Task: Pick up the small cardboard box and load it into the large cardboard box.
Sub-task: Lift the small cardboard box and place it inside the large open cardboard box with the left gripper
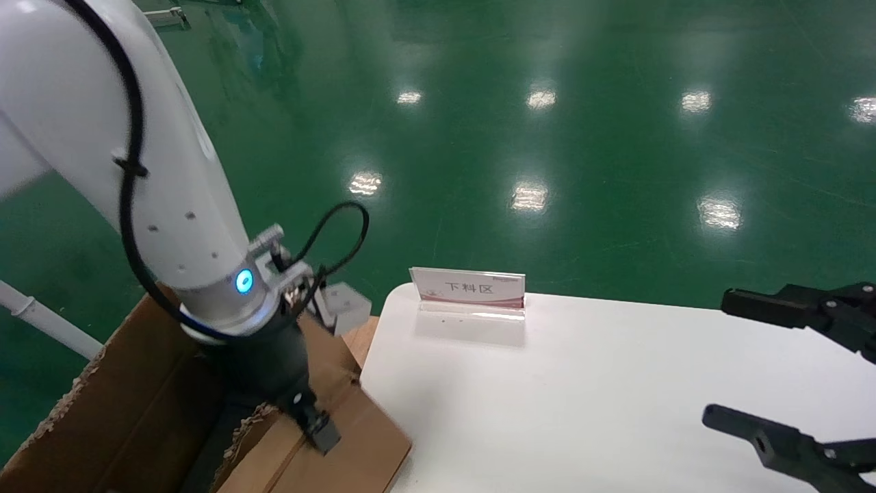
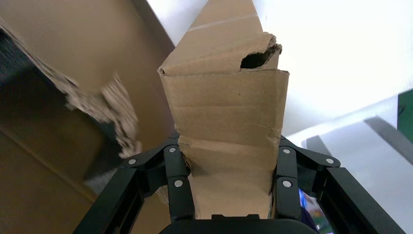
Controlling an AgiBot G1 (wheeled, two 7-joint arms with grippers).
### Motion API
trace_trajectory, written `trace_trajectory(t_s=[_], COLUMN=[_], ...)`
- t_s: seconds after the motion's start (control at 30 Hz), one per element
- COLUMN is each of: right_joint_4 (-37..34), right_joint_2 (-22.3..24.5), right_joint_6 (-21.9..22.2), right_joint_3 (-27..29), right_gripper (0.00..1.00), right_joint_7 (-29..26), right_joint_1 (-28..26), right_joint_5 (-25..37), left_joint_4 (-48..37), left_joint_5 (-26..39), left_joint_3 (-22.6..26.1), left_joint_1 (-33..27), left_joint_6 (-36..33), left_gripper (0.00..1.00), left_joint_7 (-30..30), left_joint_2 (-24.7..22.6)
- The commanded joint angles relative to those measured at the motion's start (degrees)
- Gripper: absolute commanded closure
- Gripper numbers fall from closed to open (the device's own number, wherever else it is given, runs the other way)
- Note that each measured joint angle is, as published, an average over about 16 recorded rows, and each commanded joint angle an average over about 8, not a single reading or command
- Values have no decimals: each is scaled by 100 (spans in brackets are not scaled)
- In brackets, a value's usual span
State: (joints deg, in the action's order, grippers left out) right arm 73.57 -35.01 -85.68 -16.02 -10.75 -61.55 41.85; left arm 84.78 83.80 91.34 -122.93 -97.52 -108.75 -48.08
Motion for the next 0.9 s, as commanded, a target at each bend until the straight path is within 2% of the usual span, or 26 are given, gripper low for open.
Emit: trace_trajectory(t_s=[0.03,0.37,0.7,0.9], right_joint_4=[0,0,0,0], right_joint_2=[0,0,0,0], right_joint_6=[0,0,0,0], right_joint_3=[0,0,0,0], right_gripper=[0,0,0,0], right_joint_7=[0,0,0,0], right_joint_1=[0,0,0,0], right_joint_5=[0,0,0,0], left_joint_4=[0,1,1,1], left_joint_5=[28,105,-49,61], left_joint_3=[-76,-962,-2081,-2366], left_joint_1=[-45,-727,-1201,-1387], left_joint_6=[-10,-30,106,149], left_gripper=[100,100,100,100], left_joint_7=[47,833,1938,2569], left_joint_2=[22,513,1484,1959])
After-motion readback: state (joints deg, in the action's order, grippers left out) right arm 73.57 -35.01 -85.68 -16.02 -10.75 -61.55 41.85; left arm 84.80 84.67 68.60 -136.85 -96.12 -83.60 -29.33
